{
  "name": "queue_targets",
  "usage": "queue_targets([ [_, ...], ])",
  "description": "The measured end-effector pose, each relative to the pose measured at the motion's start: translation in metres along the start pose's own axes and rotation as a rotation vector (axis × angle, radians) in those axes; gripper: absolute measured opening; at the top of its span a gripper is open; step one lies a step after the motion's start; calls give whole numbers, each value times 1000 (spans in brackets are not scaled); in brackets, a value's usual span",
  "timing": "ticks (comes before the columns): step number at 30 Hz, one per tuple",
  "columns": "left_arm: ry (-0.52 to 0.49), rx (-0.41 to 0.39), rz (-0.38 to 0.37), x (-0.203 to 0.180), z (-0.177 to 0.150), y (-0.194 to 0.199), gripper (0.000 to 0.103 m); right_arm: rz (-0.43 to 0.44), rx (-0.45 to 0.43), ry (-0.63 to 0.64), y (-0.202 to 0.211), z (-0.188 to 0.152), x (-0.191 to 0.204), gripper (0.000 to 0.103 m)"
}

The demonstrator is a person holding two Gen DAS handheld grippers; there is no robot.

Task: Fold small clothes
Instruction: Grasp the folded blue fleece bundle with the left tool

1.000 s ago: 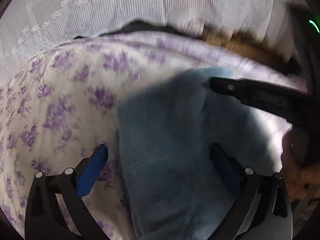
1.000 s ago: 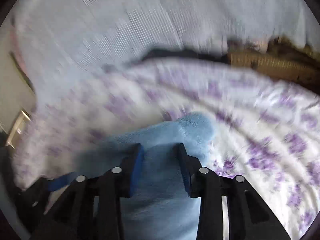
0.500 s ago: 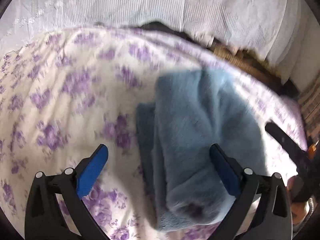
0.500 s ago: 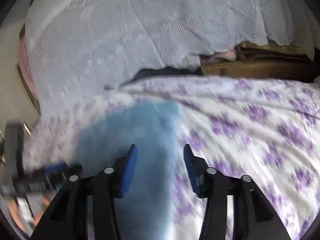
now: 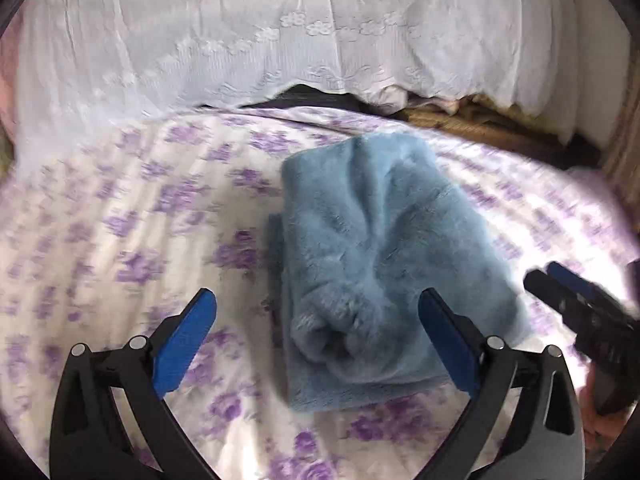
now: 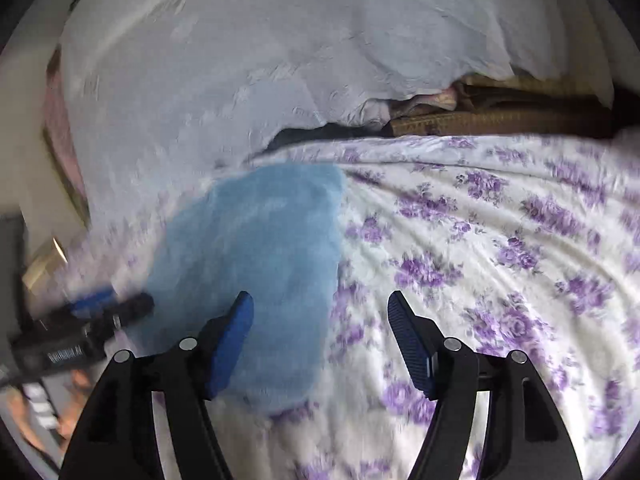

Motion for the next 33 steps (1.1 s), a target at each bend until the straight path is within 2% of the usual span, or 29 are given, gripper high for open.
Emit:
queue_targets([
  [1,-25,32,35,-2,-5,-10,99,-27,52,23,-8,-12,1,70],
  [2,-33,68,31,-3,-12,-19,99,-49,103,15,-21,-24,-3,70],
  [3,-17,108,7,-2,-18,-30,99,-35,122,-12,-25,-26,-7,71],
  [5,49,135,-39,6,-20,-33,99,13,124,-60,-24,-23,-15,74],
  [8,60,76,-31,10,-16,-17,99,49,97,-97,-18,-26,-19,74],
  [10,49,42,-14,10,-15,-7,99,63,46,-110,-6,-23,-20,75],
  [13,65,8,-49,11,-14,6,99,80,7,-135,4,-19,-23,76],
  [18,133,54,-175,12,-13,0,99,147,30,-232,2,-20,-34,76],
  [20,150,70,-188,13,-14,-5,99,172,44,-268,2,-22,-36,77],
  [26,110,51,-131,9,-13,-8,99,225,79,-345,-8,-25,-42,82],
  [33,21,1,-53,-1,-11,-1,99,233,77,-336,-9,-25,-39,86],
])
Point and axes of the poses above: each gripper's, at about its wrist camera, not at the fingertips, and y roughly against the way its jaws point, x to its left, z to its top, the point moved 7 cm from there along -y, roughly the way its jaws point, and after that the axes turned 1 degree about z, right-handed, at the moved point
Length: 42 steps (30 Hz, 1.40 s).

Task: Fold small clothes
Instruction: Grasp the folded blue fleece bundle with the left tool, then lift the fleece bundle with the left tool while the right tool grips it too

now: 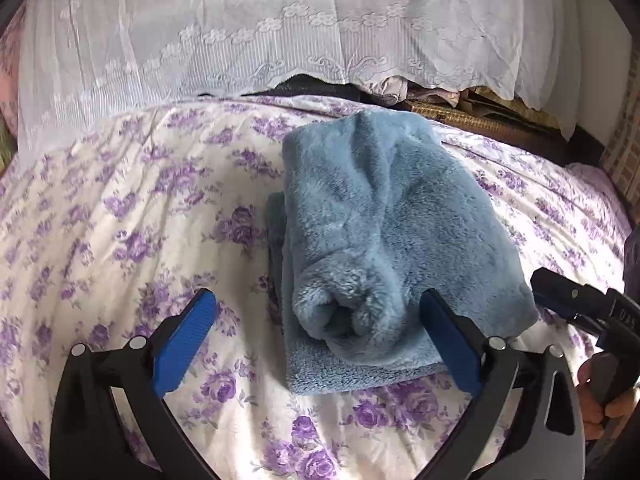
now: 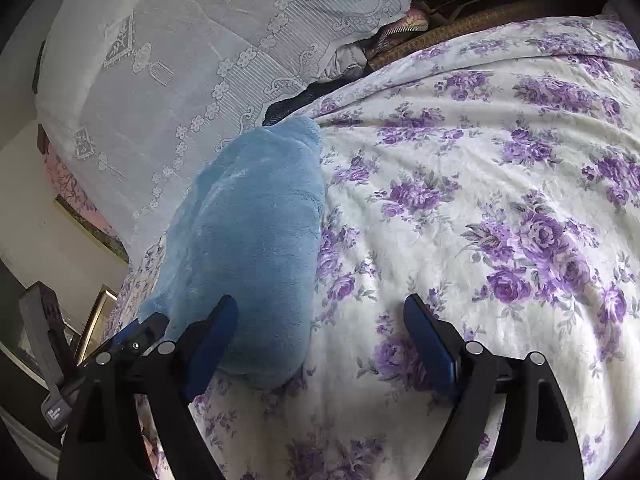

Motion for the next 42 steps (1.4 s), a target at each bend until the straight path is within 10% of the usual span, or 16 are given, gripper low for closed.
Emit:
queue_targets([
  [12,-6,10,-53,-7,4,-1,99,19,4,-25,-3,2,-3,90],
  [29,318,243,-532,23,25,-70,98,136,131,-57,-61,39,15,94],
  [42,284,275,-550,2,31,-96,98,239,158,-63,-101,57,32,96],
])
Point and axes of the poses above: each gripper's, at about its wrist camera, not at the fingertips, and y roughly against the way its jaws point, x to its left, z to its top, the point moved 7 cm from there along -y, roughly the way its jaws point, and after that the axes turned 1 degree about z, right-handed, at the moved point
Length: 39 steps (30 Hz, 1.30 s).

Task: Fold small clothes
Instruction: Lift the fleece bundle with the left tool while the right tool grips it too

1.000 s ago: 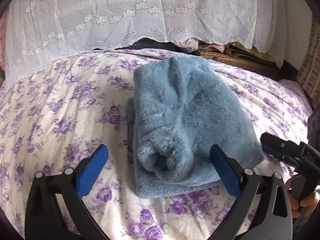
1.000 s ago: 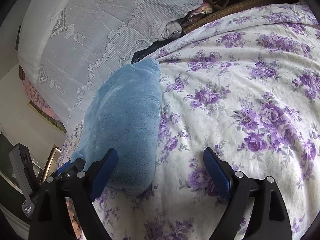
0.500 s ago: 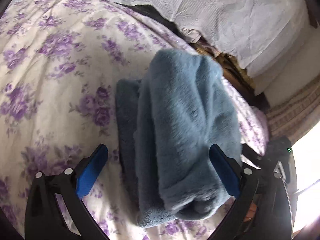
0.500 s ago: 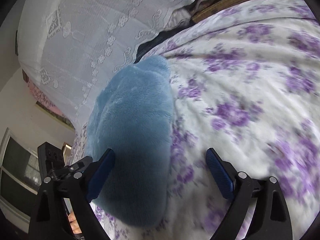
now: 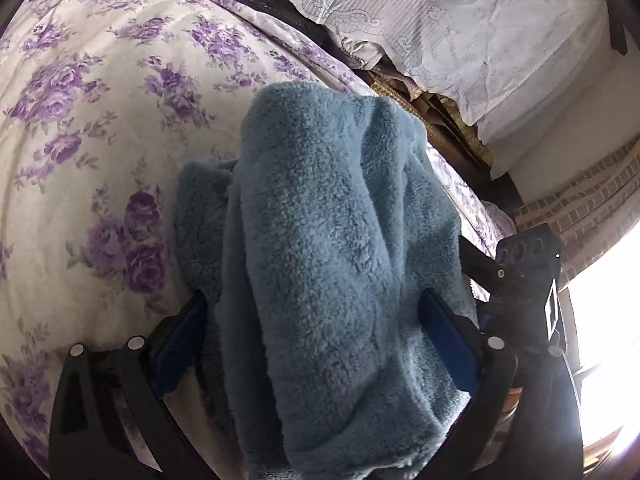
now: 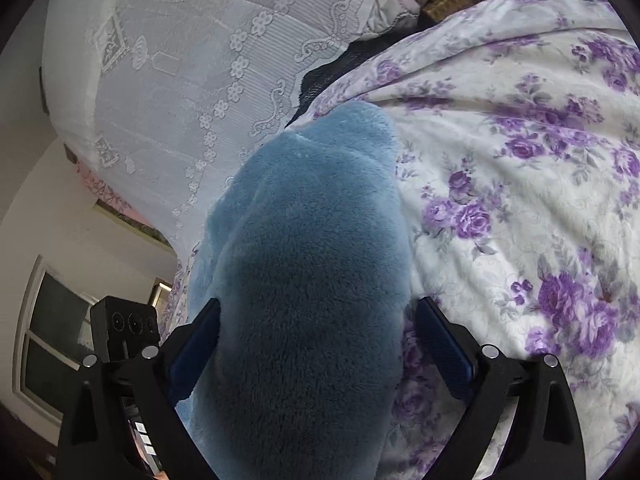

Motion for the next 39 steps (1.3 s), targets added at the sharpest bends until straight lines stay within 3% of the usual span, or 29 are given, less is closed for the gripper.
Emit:
queue_targets([
  [2,-15,2,-7,-4,-2,0,96,0,6,24,-1,-1,2,95],
  [4,-41,0,-1,-10,-5,-1,92,6,19,56,-3,-5,7,81],
  [12,-78,-19,7,-13,-7,4,74,-27,-9,146,2,-12,19,71],
  [23,-181,-59,28,-32,-18,13,70,-87,-93,241,27,-22,30,69],
  [39,-220,-41,26,-68,-74,29,70,-111,-106,200,83,-66,29,69],
])
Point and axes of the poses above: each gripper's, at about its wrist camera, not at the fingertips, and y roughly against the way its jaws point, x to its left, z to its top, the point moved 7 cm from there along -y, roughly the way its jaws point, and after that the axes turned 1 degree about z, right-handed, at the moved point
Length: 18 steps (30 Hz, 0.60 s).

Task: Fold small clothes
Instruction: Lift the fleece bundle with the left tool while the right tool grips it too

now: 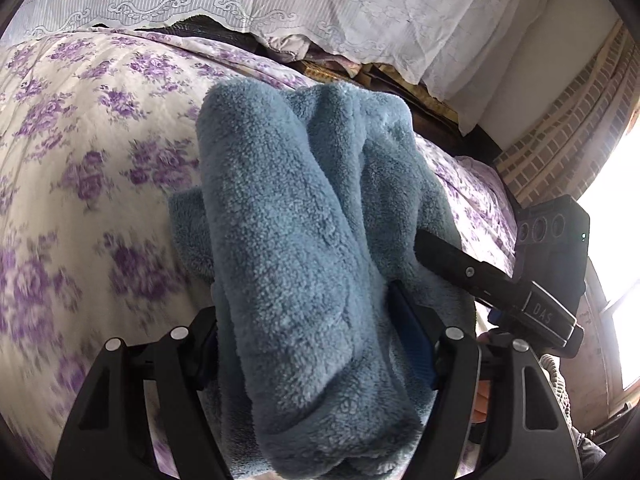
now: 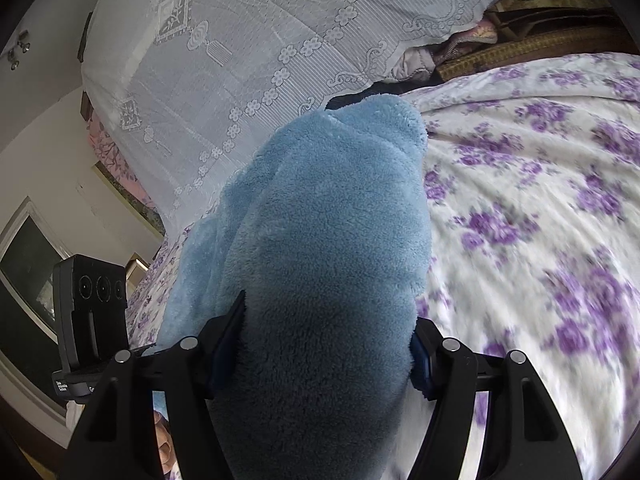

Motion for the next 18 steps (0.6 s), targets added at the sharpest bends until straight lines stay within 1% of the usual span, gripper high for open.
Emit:
queue_targets([
  [8,-48,14,1,-36,-30,8,70,-16,-6,-9,38,-19,-2,69],
  [15,-88,36,-10,-76,-59,9,70,-44,-12,-13,80,-37,-15,69],
  [18,-101,45,-18,-92,-67,7,70,-62,-20,-14,99,-42,-21,69],
])
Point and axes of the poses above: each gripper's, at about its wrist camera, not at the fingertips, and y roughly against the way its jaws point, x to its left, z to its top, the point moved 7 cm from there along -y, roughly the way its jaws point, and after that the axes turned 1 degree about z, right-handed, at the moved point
